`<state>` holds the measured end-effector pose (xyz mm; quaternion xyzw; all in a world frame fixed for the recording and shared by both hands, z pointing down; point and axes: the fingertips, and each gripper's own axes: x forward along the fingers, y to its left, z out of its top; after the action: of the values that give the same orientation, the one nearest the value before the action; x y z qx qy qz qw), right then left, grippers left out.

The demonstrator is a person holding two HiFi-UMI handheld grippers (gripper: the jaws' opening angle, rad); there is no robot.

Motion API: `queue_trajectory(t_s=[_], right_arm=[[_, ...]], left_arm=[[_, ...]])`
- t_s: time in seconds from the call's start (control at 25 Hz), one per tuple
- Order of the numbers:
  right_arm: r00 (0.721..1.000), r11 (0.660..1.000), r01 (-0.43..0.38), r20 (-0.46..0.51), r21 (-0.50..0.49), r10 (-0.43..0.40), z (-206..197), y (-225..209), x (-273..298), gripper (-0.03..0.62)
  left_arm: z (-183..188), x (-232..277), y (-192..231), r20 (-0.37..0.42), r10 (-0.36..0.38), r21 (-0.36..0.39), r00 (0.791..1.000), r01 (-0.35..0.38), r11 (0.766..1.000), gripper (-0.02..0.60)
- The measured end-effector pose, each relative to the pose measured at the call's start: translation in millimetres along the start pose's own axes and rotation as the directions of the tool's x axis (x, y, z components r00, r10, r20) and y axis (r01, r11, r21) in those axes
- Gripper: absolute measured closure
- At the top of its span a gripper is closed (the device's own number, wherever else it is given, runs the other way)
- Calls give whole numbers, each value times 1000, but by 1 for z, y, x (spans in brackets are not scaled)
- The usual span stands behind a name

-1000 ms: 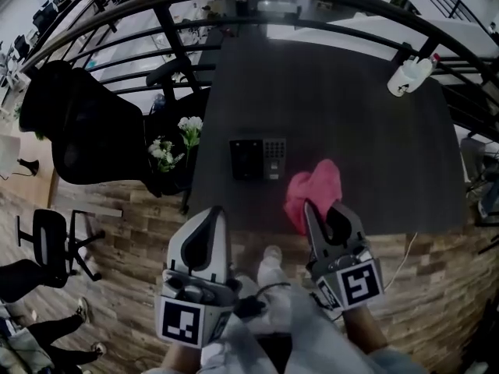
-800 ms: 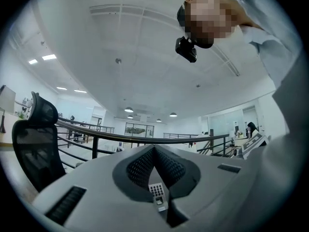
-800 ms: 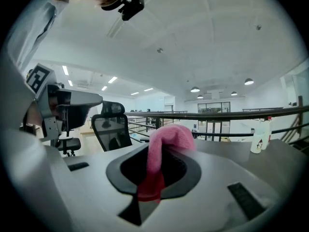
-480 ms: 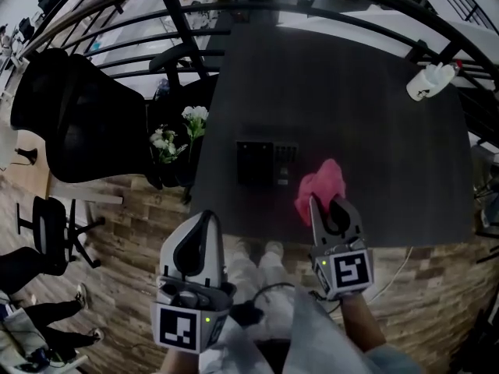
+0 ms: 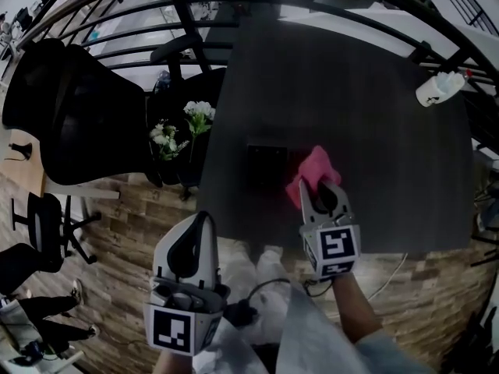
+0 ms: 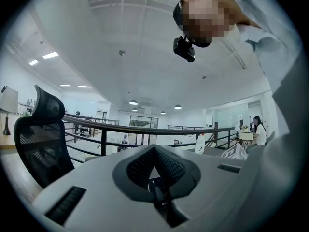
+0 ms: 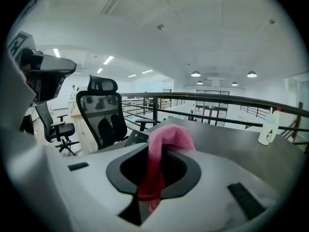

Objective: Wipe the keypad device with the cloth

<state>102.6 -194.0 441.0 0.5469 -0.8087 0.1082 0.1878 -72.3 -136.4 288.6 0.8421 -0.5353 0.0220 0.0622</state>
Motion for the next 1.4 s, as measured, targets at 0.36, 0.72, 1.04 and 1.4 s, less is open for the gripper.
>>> queue_trajectory(t_s=[0.36,0.72,1.04,1.4], right_arm=[[998,999,-19,-67,-26,17,1,13,46,539],[991,992,-108,-81,-71,102,3,46,68,539],[970,959,-223,-137,-173,201,-1,87,81,539],[944,921,-308,-199,-238,265,-26,123,86,539]], left_arm=[[-4,-5,25,4,43,-20,999,-43,999,569],[-5,-8,38,9,71,-42,997,-71,997,569],[-5,-9,40,9,84,-48,996,-84,995,569],[-9,-9,42,7,88,-50,996,-88,995,569]])
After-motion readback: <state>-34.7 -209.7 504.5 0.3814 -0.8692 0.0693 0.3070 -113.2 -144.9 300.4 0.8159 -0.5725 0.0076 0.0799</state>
